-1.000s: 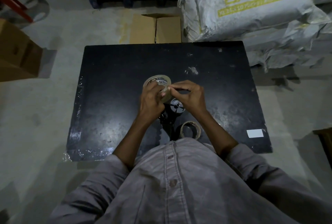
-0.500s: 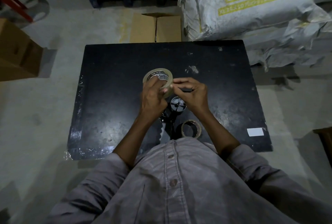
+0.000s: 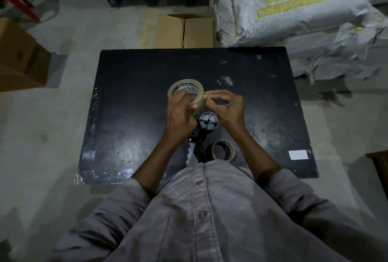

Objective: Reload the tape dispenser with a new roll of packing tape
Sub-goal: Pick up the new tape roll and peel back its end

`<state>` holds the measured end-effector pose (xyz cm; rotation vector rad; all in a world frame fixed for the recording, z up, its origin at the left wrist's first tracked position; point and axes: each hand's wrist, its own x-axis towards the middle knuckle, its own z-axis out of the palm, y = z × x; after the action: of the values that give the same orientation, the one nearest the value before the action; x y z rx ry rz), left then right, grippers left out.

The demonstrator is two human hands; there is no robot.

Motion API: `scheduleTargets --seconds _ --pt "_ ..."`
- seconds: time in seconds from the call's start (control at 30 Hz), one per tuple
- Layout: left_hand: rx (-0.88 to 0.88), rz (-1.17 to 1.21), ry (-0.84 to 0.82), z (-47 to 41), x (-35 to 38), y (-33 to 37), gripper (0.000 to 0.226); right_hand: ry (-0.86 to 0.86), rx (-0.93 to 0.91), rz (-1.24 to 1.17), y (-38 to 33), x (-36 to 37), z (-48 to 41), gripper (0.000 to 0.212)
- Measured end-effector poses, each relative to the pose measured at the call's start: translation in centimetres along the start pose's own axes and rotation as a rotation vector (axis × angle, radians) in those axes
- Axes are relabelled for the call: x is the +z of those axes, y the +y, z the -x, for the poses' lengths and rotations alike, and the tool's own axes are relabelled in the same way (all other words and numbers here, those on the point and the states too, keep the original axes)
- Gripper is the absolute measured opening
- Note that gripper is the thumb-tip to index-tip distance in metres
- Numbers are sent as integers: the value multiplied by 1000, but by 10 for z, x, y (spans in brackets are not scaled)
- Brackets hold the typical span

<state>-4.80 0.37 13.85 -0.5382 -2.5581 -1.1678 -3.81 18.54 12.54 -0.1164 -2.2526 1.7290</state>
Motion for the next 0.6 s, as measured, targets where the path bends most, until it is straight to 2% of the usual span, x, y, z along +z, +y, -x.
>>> scheduleTargets --seconds 0.1,0.3,0.47,0.6 --pt "-22 12 3 2 1 7 32 3 8 -40 0 -4 -4 12" --pt "-61 33 15 -4 0 3 16 -53 23 -40 -8 1 0 30" --pt "-16 -33 37 1 -1 6 23 -24 -18 -66 -9 3 0 21" --pt "-6 -21 55 1 -4 7 16 -50 -42 -79 -13 4 1 19"
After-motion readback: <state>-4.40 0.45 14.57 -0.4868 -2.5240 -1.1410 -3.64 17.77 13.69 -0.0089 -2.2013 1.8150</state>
